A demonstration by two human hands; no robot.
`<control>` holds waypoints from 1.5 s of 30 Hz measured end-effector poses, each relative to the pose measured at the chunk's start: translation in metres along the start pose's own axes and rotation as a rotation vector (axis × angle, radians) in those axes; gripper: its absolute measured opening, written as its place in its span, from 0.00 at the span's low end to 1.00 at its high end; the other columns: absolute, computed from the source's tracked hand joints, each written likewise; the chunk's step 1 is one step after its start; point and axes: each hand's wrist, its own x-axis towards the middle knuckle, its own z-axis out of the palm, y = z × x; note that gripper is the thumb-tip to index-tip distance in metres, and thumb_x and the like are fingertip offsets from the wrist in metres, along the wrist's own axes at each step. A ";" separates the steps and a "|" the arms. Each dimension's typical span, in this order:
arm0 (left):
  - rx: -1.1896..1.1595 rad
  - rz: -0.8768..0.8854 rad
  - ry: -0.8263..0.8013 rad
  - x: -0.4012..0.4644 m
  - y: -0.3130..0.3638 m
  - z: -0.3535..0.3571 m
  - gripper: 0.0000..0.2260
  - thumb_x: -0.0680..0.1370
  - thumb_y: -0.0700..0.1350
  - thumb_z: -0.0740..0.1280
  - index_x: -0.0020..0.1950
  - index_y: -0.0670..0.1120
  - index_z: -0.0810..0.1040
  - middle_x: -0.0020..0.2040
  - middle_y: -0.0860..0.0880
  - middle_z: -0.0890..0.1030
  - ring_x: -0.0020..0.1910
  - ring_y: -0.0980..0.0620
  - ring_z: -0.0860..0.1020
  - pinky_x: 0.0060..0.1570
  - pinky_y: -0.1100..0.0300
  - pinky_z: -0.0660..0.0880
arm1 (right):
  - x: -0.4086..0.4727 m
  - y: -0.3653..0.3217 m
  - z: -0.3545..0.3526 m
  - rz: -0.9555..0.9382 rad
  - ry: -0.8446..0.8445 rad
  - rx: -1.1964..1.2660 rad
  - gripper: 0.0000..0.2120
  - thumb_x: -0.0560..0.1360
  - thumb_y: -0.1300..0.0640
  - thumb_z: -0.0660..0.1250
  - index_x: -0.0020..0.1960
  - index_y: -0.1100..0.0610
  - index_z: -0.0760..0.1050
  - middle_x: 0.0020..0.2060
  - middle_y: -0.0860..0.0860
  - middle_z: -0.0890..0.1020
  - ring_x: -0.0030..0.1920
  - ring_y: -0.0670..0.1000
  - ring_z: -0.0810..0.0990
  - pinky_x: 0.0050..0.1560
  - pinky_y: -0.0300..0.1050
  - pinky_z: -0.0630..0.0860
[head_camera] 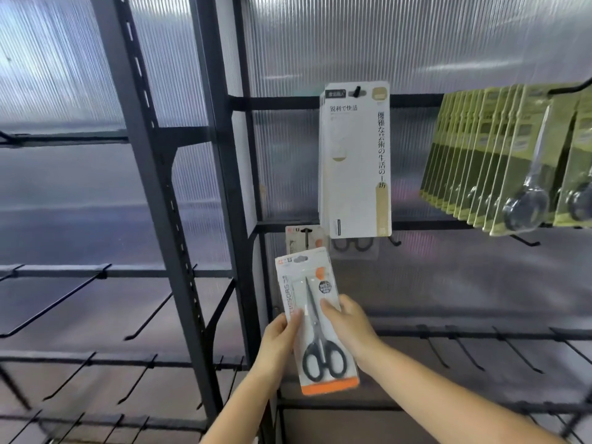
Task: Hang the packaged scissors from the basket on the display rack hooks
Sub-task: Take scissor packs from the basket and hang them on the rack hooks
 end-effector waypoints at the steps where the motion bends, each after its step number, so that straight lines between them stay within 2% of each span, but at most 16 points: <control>1: 0.017 0.013 -0.004 -0.003 -0.002 -0.001 0.13 0.80 0.48 0.60 0.57 0.42 0.78 0.49 0.45 0.84 0.49 0.48 0.83 0.46 0.60 0.79 | -0.001 0.000 0.001 -0.001 -0.013 -0.023 0.09 0.79 0.54 0.61 0.54 0.59 0.74 0.50 0.56 0.81 0.51 0.53 0.80 0.56 0.51 0.75; 4: 0.059 0.032 0.044 -0.006 -0.005 -0.004 0.12 0.80 0.47 0.59 0.55 0.42 0.77 0.48 0.45 0.85 0.47 0.49 0.83 0.42 0.62 0.78 | 0.000 -0.004 -0.004 -0.084 0.002 -0.184 0.12 0.78 0.52 0.63 0.53 0.62 0.73 0.49 0.59 0.81 0.48 0.55 0.80 0.46 0.45 0.73; 6: 0.070 0.039 0.076 -0.006 -0.007 -0.005 0.11 0.80 0.47 0.59 0.54 0.42 0.77 0.48 0.45 0.84 0.45 0.50 0.83 0.40 0.62 0.78 | 0.003 -0.015 -0.010 -0.172 0.042 -0.233 0.13 0.77 0.51 0.64 0.54 0.60 0.73 0.44 0.52 0.80 0.45 0.51 0.79 0.42 0.40 0.72; 9: 0.038 0.015 0.068 -0.005 -0.008 -0.006 0.10 0.80 0.46 0.59 0.54 0.42 0.76 0.45 0.46 0.85 0.43 0.51 0.84 0.37 0.63 0.78 | 0.012 -0.039 -0.020 -0.273 0.069 -0.249 0.09 0.78 0.53 0.64 0.57 0.55 0.71 0.40 0.42 0.77 0.40 0.40 0.76 0.36 0.27 0.69; 13: 0.051 0.052 0.054 -0.001 -0.003 -0.003 0.08 0.80 0.46 0.60 0.51 0.44 0.76 0.46 0.46 0.84 0.44 0.52 0.83 0.39 0.63 0.78 | 0.029 -0.061 -0.031 -0.332 0.102 -0.375 0.09 0.79 0.55 0.62 0.56 0.58 0.74 0.43 0.48 0.76 0.44 0.45 0.74 0.36 0.29 0.66; 17: 0.052 0.041 0.037 0.004 0.005 0.001 0.09 0.80 0.48 0.60 0.50 0.44 0.76 0.47 0.46 0.84 0.44 0.51 0.83 0.38 0.63 0.78 | 0.044 -0.071 -0.037 -0.328 0.074 -0.494 0.05 0.78 0.56 0.62 0.49 0.56 0.76 0.41 0.48 0.77 0.42 0.44 0.74 0.34 0.29 0.65; 23: 0.112 0.056 0.088 0.017 0.011 -0.002 0.08 0.80 0.49 0.60 0.48 0.45 0.74 0.44 0.48 0.81 0.40 0.56 0.80 0.32 0.70 0.74 | 0.059 -0.072 -0.033 -0.310 0.112 -0.424 0.04 0.77 0.58 0.64 0.44 0.56 0.75 0.40 0.50 0.78 0.42 0.47 0.74 0.34 0.32 0.66; 28: 0.123 0.055 0.129 0.033 0.011 -0.007 0.09 0.80 0.50 0.60 0.45 0.46 0.72 0.43 0.47 0.80 0.39 0.54 0.79 0.32 0.67 0.75 | 0.063 -0.067 -0.024 -0.314 0.175 -0.347 0.05 0.77 0.58 0.64 0.44 0.57 0.76 0.40 0.50 0.79 0.41 0.47 0.76 0.37 0.36 0.68; 32: 0.176 0.095 0.166 0.044 0.009 -0.009 0.10 0.80 0.49 0.60 0.42 0.45 0.71 0.39 0.48 0.77 0.36 0.55 0.76 0.29 0.69 0.73 | 0.060 -0.066 -0.020 -0.342 0.250 -0.312 0.05 0.77 0.58 0.65 0.42 0.56 0.77 0.38 0.50 0.78 0.40 0.48 0.76 0.42 0.38 0.68; 34: 0.187 0.120 0.192 0.048 0.008 -0.010 0.10 0.80 0.48 0.60 0.41 0.45 0.71 0.37 0.49 0.76 0.34 0.55 0.75 0.27 0.70 0.71 | 0.057 -0.067 -0.017 -0.367 0.284 -0.337 0.06 0.77 0.59 0.66 0.44 0.60 0.79 0.37 0.49 0.78 0.40 0.48 0.76 0.42 0.38 0.68; 38: 0.221 0.133 0.239 0.057 0.006 -0.008 0.09 0.81 0.48 0.60 0.45 0.43 0.71 0.38 0.50 0.75 0.34 0.57 0.74 0.25 0.73 0.69 | 0.056 -0.065 -0.012 -0.402 0.319 -0.333 0.08 0.76 0.58 0.67 0.41 0.60 0.78 0.37 0.51 0.81 0.38 0.49 0.78 0.40 0.40 0.73; 42: 0.241 0.110 0.254 0.064 0.002 -0.007 0.10 0.81 0.48 0.60 0.44 0.44 0.70 0.38 0.50 0.75 0.35 0.57 0.73 0.25 0.72 0.69 | 0.058 -0.056 -0.013 -0.418 0.328 -0.313 0.05 0.75 0.59 0.68 0.44 0.61 0.77 0.37 0.47 0.76 0.38 0.43 0.75 0.35 0.26 0.68; 45: 0.232 0.126 0.250 0.063 0.000 -0.005 0.11 0.81 0.48 0.60 0.40 0.46 0.69 0.36 0.50 0.73 0.34 0.57 0.71 0.26 0.73 0.68 | 0.058 -0.053 -0.014 -0.453 0.348 -0.322 0.03 0.76 0.60 0.67 0.45 0.59 0.75 0.35 0.45 0.74 0.35 0.38 0.72 0.34 0.25 0.69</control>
